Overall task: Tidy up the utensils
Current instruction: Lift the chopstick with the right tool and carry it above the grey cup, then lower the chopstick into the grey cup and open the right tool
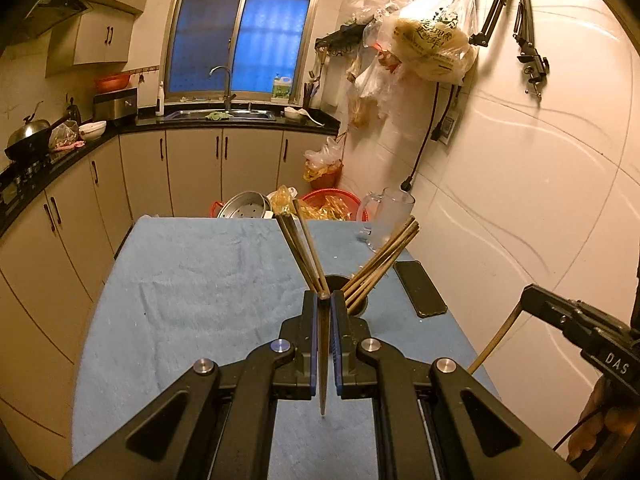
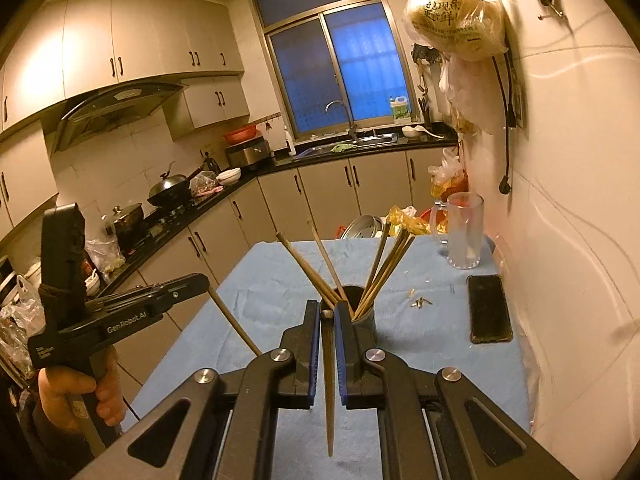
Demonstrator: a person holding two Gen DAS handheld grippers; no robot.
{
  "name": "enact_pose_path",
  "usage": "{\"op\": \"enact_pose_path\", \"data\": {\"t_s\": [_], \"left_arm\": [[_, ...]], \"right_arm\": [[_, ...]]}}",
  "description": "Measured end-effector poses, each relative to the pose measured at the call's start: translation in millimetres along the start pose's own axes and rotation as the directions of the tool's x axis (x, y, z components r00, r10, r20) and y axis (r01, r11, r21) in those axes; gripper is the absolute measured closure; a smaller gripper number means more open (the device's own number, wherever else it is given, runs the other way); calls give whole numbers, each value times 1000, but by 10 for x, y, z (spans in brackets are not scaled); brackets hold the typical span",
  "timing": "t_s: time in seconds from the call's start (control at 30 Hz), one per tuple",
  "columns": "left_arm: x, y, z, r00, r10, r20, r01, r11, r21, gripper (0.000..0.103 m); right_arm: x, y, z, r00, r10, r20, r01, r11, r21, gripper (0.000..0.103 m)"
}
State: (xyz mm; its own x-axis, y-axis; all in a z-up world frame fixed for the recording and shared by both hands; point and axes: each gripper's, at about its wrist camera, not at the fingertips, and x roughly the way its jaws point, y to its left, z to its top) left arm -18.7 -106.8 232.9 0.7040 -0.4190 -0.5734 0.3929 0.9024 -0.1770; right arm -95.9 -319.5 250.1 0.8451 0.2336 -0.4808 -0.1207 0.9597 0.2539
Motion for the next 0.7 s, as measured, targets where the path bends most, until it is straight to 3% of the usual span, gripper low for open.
{"op": "enact_pose_path", "data": {"t_s": [0.4, 0.7], "left_arm": [[105, -5, 104, 1000, 20, 6, -20, 999, 34, 97], [108, 4, 294, 1000, -5, 14, 4, 999, 32, 97]], "right_arm": [[74, 5, 209, 1000, -14, 3, 14, 1000, -9, 95], [148, -7, 430, 1000, -15, 7, 15, 1000, -15, 95]]}}
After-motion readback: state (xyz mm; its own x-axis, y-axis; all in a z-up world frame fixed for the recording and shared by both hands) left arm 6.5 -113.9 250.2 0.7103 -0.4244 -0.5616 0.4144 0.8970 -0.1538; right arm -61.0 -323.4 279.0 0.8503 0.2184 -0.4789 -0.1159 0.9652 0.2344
